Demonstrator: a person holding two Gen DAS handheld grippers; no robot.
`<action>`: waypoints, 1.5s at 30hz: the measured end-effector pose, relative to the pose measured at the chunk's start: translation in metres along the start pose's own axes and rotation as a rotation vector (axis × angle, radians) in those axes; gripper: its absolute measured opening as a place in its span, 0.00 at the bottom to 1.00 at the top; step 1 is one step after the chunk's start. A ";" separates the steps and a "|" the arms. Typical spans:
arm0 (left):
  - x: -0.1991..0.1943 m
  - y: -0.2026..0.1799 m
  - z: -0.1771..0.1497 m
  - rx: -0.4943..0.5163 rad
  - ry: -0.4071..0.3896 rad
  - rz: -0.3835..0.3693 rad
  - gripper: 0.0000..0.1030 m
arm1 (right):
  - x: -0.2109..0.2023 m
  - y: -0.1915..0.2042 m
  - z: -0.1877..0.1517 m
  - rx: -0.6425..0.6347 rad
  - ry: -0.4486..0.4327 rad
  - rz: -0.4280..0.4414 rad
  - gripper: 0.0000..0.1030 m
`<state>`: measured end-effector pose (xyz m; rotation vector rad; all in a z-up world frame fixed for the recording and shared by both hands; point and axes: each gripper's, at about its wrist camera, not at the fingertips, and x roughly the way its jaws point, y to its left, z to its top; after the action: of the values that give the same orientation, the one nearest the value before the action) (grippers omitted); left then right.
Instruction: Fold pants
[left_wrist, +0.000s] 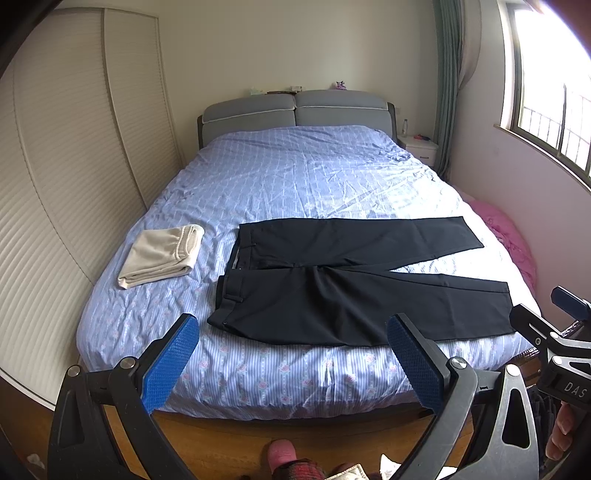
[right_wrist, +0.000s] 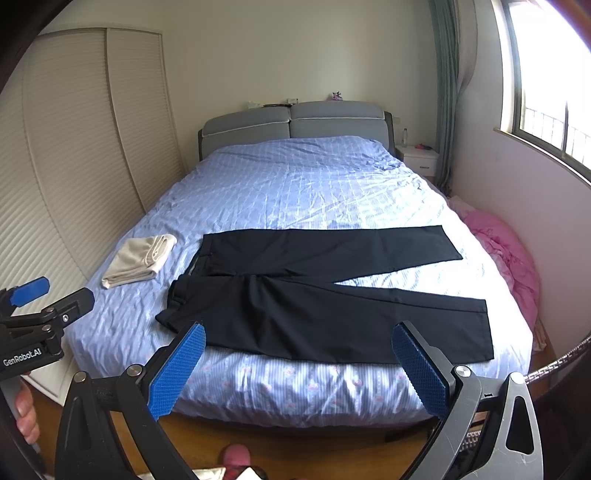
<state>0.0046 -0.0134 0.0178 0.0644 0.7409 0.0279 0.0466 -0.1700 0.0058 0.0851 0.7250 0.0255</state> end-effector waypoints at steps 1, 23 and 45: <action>0.000 -0.001 0.000 0.000 0.002 0.002 1.00 | 0.001 -0.001 0.001 -0.001 0.002 0.002 0.99; 0.047 0.013 -0.002 -0.044 0.130 0.034 1.00 | 0.047 0.003 -0.003 0.005 0.111 0.037 0.99; 0.333 0.110 -0.058 -0.131 0.426 0.010 1.00 | 0.340 0.041 -0.084 0.306 0.535 0.053 0.89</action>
<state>0.2114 0.1149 -0.2416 -0.0651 1.1627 0.1023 0.2455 -0.1052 -0.2780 0.4008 1.2586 -0.0129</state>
